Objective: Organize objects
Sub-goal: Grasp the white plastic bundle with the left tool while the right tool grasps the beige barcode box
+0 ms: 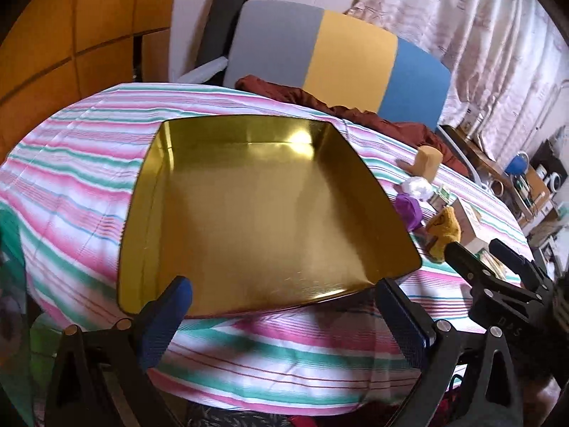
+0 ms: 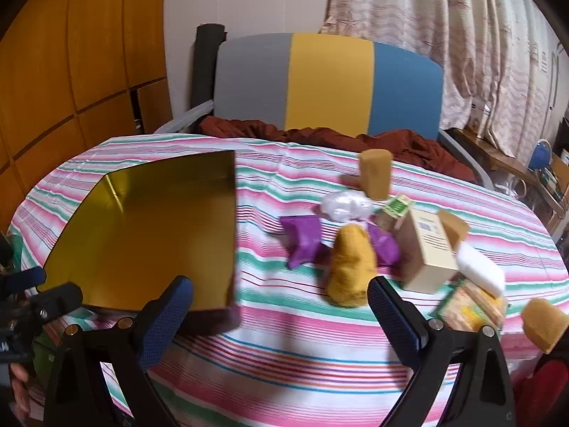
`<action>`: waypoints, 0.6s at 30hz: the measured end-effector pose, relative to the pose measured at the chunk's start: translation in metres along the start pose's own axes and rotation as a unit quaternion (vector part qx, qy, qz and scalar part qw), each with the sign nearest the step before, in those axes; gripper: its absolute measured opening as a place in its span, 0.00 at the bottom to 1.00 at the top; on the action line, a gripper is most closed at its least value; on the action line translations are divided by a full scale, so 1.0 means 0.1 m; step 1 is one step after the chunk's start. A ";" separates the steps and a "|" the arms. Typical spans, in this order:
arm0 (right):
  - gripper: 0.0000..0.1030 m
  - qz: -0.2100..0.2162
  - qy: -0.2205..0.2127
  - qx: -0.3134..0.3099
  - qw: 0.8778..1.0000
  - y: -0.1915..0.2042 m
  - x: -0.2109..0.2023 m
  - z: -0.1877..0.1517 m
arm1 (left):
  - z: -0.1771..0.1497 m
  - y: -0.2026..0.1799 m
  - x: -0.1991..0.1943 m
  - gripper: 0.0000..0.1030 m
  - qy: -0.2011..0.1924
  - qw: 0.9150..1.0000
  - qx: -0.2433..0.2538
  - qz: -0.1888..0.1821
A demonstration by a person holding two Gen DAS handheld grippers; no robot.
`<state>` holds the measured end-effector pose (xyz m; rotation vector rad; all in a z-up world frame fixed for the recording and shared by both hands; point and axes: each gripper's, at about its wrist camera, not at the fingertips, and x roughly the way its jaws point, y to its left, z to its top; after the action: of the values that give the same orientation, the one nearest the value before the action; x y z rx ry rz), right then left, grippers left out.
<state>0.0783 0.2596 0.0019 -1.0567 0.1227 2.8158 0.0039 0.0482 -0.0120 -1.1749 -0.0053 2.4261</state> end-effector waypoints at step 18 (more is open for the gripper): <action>0.98 -0.122 -0.023 0.126 0.984 -1.80 -0.83 0.01 | -0.11 -1.49 0.31 1.00 0.069 0.956 0.203 -0.202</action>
<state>0.1667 0.4299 0.0521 -0.8817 0.3140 2.5217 0.0524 0.1926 -0.0138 -1.0301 0.2579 1.8713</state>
